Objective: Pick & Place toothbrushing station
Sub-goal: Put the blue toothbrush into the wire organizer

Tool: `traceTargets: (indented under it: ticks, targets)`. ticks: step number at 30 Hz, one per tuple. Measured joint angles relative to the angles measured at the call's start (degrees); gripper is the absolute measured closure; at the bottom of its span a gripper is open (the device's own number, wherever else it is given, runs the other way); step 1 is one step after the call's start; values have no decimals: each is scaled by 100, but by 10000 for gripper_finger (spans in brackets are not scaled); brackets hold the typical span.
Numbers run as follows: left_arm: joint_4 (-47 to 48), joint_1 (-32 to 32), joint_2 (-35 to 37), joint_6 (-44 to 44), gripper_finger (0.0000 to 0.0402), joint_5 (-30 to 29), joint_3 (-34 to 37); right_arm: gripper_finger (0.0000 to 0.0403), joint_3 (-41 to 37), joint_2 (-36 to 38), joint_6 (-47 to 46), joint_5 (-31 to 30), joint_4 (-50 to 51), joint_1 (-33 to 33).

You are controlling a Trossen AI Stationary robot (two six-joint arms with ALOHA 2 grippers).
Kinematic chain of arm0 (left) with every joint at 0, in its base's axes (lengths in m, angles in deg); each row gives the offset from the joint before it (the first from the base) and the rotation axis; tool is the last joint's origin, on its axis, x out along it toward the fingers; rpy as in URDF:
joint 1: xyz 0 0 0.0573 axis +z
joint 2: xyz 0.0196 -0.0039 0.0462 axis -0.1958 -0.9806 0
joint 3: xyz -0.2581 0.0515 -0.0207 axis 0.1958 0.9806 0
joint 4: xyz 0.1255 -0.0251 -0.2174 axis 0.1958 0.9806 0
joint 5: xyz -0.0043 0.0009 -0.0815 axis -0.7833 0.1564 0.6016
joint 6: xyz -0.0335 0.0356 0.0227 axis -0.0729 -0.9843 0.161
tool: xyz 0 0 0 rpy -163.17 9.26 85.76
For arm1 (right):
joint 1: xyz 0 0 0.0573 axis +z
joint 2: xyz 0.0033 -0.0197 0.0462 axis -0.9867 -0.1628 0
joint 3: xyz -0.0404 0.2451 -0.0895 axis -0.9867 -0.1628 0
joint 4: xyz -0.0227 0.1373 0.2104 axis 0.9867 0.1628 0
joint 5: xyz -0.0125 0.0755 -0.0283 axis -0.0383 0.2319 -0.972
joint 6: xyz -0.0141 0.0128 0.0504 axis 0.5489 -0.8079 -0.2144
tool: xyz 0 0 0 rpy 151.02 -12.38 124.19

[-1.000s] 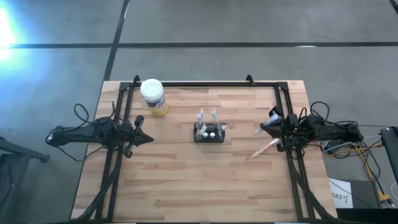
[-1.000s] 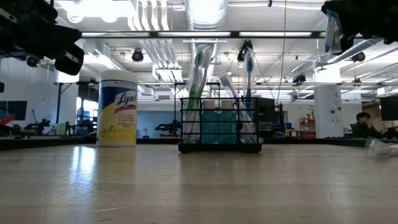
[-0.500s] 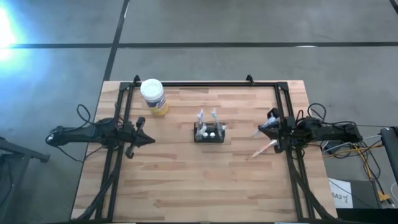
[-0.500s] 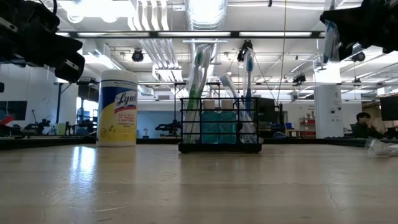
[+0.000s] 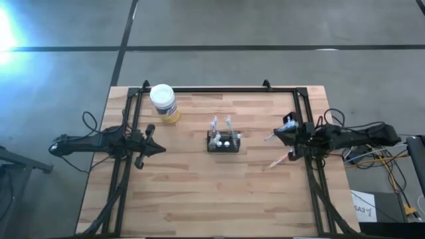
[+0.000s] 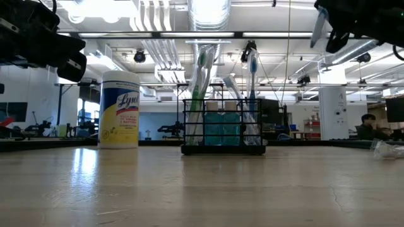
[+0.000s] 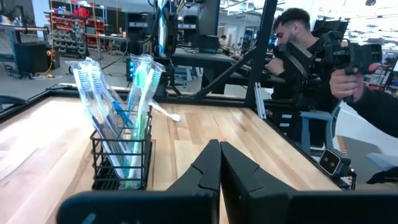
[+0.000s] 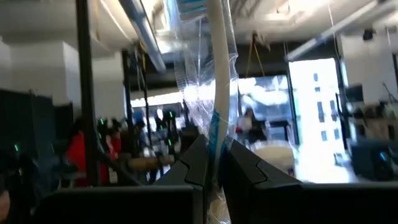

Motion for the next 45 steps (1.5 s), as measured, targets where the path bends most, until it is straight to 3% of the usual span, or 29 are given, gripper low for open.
traceTargets:
  ticks: [5, 17, 24, 38, 45]
  targets:
    - [1, 0, 0, 0, 394, 0, 0, 381, 206, -1208, 162, 350, -1340, 27]
    - [3, 2, -2, 9, 398, 2, 0, 381, 1677, -3868, 381, 774, -1216, 177]
    - [3, 2, -2, 17, 387, 4, 0, 381, 2094, -4998, 298, 1084, -1169, 211]
    - [5, 2, -2, 7, 387, 33, 0, 381, 2030, -5832, 1004, -1174, -1919, 174]
    - [5, 0, -2, 23, 397, 35, 0, 381, 1983, -5924, 1246, -1347, -1941, -166]
